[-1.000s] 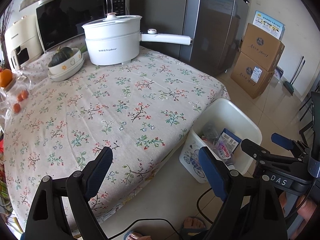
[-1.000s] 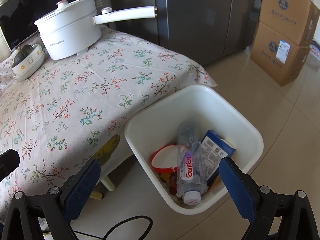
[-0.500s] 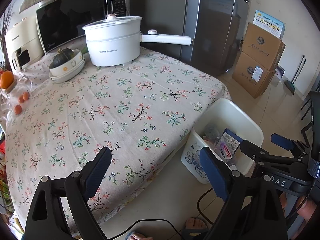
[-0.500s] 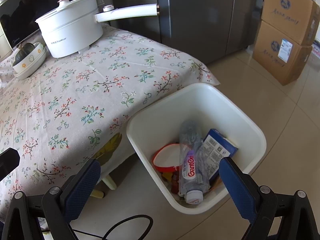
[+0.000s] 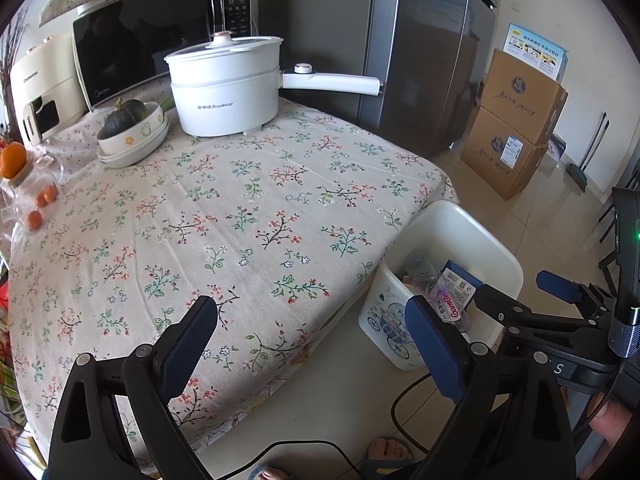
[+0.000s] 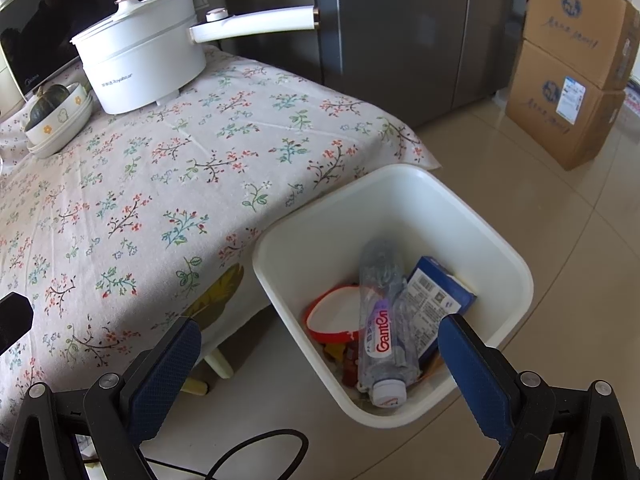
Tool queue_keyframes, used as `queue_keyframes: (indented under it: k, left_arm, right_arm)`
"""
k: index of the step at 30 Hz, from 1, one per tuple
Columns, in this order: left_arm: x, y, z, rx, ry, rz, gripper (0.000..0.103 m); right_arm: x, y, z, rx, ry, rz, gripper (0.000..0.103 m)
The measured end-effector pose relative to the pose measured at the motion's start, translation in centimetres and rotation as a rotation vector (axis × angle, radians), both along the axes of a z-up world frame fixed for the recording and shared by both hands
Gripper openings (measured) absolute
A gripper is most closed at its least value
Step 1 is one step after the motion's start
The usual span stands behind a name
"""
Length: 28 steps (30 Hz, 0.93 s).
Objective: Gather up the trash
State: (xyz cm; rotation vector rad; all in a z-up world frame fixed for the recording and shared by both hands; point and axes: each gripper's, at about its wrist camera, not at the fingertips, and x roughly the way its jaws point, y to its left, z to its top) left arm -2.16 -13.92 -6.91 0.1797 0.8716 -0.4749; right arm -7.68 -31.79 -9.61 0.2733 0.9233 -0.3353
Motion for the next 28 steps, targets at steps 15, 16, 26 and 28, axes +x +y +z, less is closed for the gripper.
queue_keyframes:
  k: [15,16,26,28]
  left_arm:
    - [-0.66,-0.04,0.35,0.004,-0.04,-0.015,0.098]
    - [-0.59,-0.03,0.35,0.004,-0.036,-0.014,0.098]
    - [-0.55,0.0,0.37,0.003,-0.036,-0.01,0.098]
    - [-0.52,0.02,0.35,0.003,-0.033,-0.009,0.098]
  right_arm:
    - [0.02,0.03,-0.07,-0.001,0.003,-0.002,0.099]
    - [0.01,0.02,-0.07,-0.001,0.003,-0.003,0.099]
    - [-0.05,-0.07,-0.21,0.0,0.004,-0.003,0.099]
    - [-0.09,-0.17,-0.23,0.0,0.006,-0.003,0.099]
